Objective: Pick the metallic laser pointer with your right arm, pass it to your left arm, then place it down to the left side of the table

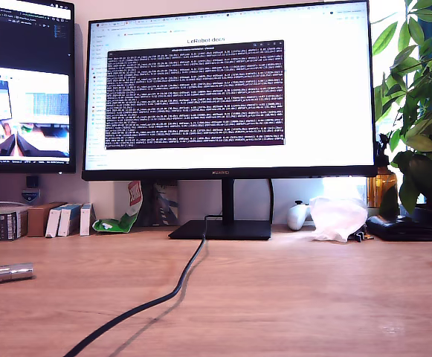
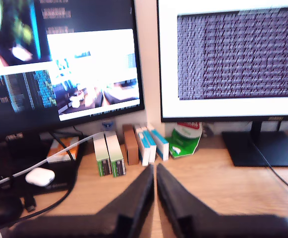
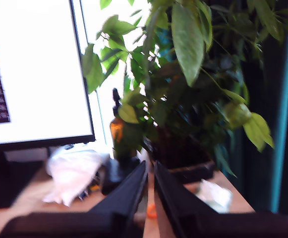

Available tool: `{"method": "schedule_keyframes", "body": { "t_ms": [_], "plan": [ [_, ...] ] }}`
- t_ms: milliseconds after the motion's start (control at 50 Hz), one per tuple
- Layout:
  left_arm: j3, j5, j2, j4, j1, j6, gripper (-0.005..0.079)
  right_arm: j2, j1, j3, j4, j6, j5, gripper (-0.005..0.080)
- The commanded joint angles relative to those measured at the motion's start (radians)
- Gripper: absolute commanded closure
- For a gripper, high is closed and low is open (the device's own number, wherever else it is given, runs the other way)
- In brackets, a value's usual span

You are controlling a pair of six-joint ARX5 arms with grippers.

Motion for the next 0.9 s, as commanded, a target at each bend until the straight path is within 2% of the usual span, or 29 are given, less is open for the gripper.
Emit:
{"method": "schedule_keyframes", "body": {
  "t_ms": [0,180,720,880],
  "plan": [
    [-0.029,0.001,-0.01,0.026,-0.001,-0.01,0.0759,-0.006,0.005,-0.022,0.024,-0.003,-0.02,0.0754],
    [-0.104,0.0,-0.011,0.088,-0.001,-0.008,0.0759,-0.006,0.005,-0.042,0.042,-0.003,-0.043,0.0754],
    [-0.366,-0.029,-0.071,0.128,-0.003,0.049,0.0759,-0.006,0.034,-0.176,0.069,-0.072,-0.052,0.0754],
    [-0.433,-0.039,-0.071,0.14,-0.003,0.02,0.0759,-0.006,0.038,-0.201,0.043,-0.084,-0.049,0.0754]
  ]
}}
